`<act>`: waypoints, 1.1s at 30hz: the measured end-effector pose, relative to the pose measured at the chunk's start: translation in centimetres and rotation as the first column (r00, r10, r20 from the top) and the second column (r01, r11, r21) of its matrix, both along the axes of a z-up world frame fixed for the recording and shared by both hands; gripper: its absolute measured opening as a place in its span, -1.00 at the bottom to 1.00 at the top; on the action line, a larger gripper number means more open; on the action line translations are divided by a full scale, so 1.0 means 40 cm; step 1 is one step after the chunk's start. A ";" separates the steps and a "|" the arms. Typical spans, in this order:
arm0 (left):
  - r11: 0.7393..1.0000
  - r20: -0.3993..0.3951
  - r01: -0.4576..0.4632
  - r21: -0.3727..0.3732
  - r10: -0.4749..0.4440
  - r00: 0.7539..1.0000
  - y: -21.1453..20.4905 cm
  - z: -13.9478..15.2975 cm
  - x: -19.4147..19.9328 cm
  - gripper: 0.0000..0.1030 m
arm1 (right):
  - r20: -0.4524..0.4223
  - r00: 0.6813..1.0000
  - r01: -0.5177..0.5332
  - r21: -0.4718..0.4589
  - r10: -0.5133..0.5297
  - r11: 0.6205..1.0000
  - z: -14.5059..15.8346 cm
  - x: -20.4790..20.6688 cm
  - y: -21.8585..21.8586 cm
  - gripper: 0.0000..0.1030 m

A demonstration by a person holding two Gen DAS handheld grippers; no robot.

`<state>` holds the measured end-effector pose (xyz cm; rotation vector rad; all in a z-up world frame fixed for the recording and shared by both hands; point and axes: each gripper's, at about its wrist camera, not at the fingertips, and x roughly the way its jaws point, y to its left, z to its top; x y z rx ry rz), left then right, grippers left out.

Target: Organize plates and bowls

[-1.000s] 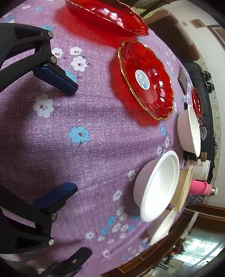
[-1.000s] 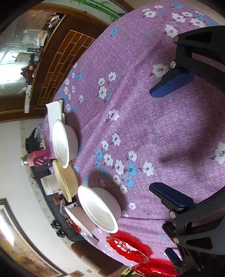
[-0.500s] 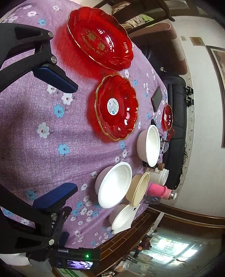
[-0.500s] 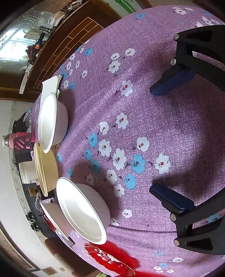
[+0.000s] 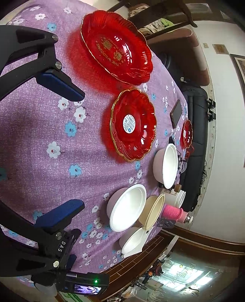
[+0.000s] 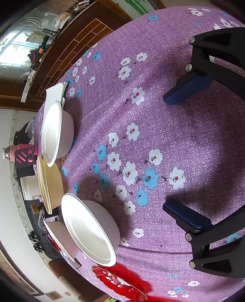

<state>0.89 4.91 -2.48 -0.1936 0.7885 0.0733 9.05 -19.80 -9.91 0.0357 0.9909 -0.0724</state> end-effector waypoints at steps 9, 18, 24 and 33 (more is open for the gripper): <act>1.000 0.014 -0.008 -0.007 0.008 1.000 0.008 0.001 0.000 1.00 | 0.000 1.000 0.000 0.000 0.000 1.000 0.000 0.000 0.000 0.99; 0.998 0.021 -0.023 -0.066 0.025 0.999 0.023 -0.004 -0.010 1.00 | -0.001 1.000 0.000 0.001 0.000 1.000 0.000 0.000 0.000 0.99; 0.991 -0.024 0.007 -0.137 -0.010 1.000 0.034 -0.020 -0.002 1.00 | -0.001 1.000 0.000 0.001 0.000 1.000 0.001 0.000 0.001 0.99; 0.992 -0.091 0.063 -0.106 -0.073 0.993 0.002 -0.046 -0.002 1.00 | -0.005 1.000 -0.001 0.003 0.001 1.000 0.001 0.000 0.001 0.99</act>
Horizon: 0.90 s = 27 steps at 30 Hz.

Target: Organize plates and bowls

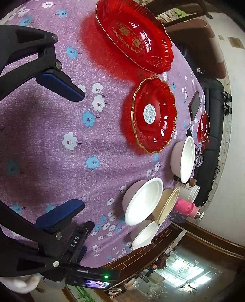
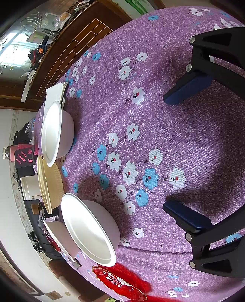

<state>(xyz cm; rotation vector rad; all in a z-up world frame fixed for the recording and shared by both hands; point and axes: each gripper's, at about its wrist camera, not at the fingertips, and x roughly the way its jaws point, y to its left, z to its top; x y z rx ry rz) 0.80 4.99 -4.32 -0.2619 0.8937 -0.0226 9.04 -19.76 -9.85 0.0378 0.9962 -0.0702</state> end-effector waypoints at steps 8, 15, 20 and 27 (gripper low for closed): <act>0.999 -0.006 -0.023 0.022 0.023 1.000 0.018 0.011 -0.030 1.00 | 0.000 1.000 0.000 -0.001 0.000 1.000 0.000 0.001 0.000 0.99; 0.999 0.005 -0.045 0.000 0.045 0.999 0.046 0.019 -0.053 1.00 | -0.010 1.000 -0.009 0.002 0.009 1.000 0.002 0.004 0.002 0.99; 0.999 0.048 -0.047 -0.019 0.048 0.998 0.094 0.085 -0.076 1.00 | -0.039 0.998 -0.057 0.011 0.057 0.998 0.006 0.013 -0.006 0.99; 0.994 0.248 -0.073 0.080 0.051 0.967 0.212 0.316 -0.156 1.00 | 0.124 0.990 -0.083 0.104 0.070 0.991 0.177 -0.091 -0.034 0.79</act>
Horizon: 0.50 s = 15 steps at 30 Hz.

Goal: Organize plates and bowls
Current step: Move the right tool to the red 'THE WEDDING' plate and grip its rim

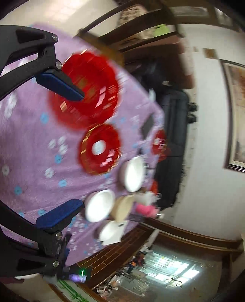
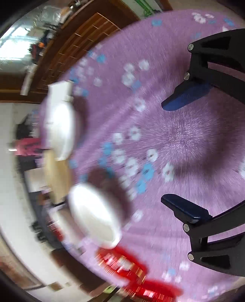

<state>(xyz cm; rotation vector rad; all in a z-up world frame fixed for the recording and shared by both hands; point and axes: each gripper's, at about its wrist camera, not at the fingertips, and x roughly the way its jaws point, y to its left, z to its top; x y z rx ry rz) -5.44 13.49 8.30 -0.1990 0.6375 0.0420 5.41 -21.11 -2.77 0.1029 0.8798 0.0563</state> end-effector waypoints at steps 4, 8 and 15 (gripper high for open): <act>0.996 0.068 -0.005 0.086 -0.001 0.998 0.070 0.124 -0.028 1.00 | 0.242 0.970 -0.051 0.067 0.034 0.996 0.217 -0.087 0.028 0.80; 0.990 0.137 -0.062 0.130 0.044 0.990 0.160 0.241 -0.083 1.00 | 0.429 0.900 -0.177 0.199 0.077 0.964 0.409 -0.127 0.086 0.95; 0.976 0.044 -0.206 0.064 0.204 0.978 0.343 0.159 -0.058 1.00 | 0.236 0.873 -0.484 0.312 0.427 0.817 0.333 -0.009 0.408 1.00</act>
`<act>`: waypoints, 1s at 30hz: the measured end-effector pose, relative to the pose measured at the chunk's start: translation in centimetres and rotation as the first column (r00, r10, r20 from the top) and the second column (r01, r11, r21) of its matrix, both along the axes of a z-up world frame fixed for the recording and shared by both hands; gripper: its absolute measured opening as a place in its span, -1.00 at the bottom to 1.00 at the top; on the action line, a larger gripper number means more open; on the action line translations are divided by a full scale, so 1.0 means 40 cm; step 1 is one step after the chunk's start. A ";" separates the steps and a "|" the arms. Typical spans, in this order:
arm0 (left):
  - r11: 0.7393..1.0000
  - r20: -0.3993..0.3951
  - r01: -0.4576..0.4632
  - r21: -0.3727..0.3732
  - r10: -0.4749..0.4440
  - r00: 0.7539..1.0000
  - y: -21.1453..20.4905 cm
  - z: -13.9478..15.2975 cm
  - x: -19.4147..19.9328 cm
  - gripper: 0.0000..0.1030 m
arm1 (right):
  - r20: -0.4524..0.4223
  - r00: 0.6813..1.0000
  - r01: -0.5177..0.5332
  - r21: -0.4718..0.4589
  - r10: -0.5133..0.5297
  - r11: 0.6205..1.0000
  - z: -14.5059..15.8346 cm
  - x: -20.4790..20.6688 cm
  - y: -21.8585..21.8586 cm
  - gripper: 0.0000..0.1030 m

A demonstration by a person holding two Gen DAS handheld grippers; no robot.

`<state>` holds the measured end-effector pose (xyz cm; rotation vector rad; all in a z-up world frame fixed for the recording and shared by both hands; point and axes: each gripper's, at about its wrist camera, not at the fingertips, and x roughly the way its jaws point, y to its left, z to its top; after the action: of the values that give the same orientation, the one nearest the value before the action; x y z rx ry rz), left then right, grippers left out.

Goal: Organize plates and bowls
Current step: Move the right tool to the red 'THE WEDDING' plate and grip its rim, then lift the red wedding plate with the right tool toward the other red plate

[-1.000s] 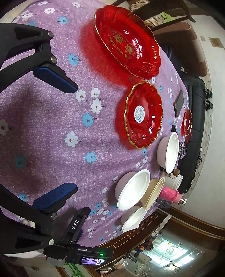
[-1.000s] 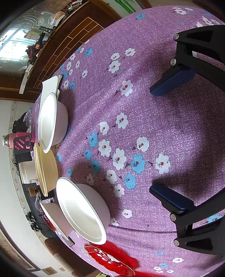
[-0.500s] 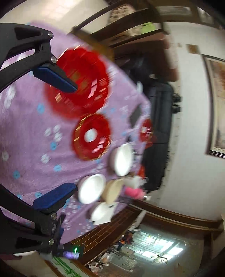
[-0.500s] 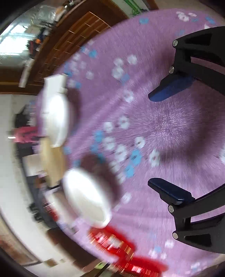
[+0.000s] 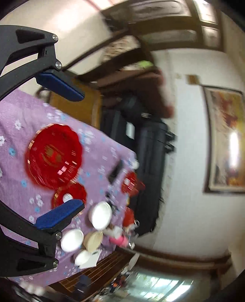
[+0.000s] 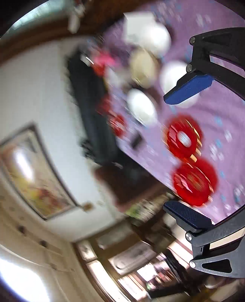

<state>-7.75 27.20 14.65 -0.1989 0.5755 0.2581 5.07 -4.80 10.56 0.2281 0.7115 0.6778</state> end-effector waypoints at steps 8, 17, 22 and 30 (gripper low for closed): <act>0.980 -0.209 -0.070 -0.188 0.030 0.978 0.189 -0.296 0.165 1.00 | -0.386 0.909 -0.187 -0.039 0.158 0.982 -0.337 0.112 0.289 0.45; 0.947 -0.270 -0.045 -0.317 -0.045 0.962 0.266 -0.444 0.347 1.00 | -0.482 0.869 -0.163 -0.062 0.114 0.985 -0.442 0.166 0.403 0.45; 0.946 -0.335 -0.026 -0.323 -0.089 0.938 0.252 -0.496 0.404 0.32 | -0.486 0.870 -0.147 -0.095 0.083 0.985 -0.457 0.161 0.416 0.45; 0.961 -0.379 -0.043 -0.275 -0.067 0.923 0.230 -0.508 0.398 -0.54 | -0.475 0.878 -0.133 -0.117 0.063 0.984 -0.467 0.165 0.414 -0.34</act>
<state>8.17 36.39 -5.68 -0.4234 1.0073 0.2040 11.66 11.75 -8.12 0.2245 1.2447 0.6692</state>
